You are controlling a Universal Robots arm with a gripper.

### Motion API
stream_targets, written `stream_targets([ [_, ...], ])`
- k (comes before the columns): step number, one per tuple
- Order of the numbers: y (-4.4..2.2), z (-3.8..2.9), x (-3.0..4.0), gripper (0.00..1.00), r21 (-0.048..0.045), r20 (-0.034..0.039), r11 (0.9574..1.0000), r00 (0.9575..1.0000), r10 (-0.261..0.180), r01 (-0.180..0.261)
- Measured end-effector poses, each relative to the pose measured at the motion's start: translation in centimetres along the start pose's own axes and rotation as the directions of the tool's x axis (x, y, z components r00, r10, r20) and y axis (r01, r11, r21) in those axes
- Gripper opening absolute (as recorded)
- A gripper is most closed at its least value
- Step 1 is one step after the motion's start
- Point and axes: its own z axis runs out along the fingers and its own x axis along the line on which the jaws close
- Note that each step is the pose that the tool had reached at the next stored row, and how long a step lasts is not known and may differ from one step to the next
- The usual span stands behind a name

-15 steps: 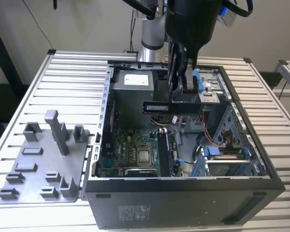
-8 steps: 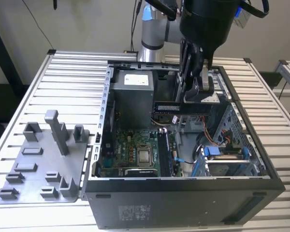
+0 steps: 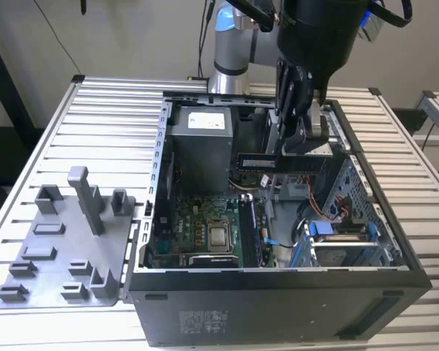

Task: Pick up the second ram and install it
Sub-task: 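Pick up the second ram and move it above second insertion slot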

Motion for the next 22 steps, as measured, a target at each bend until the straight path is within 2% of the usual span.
stream_targets([
  [4,-0.01,0.0,-0.17,0.14,0.0,0.0,1.0,1.0,0.0,0.0],
  [8,0.0,0.01,-0.74,0.14,0.0,0.0,1.0,1.0,0.0,0.0],
  [15,0.03,0.02,-2.11,0.14,0.0,0.0,1.0,1.0,0.0,0.0],
  [22,0.06,0.04,-3.95,0.14,0.0,-0.0001,1.0,1.0,0.0,0.0],
])
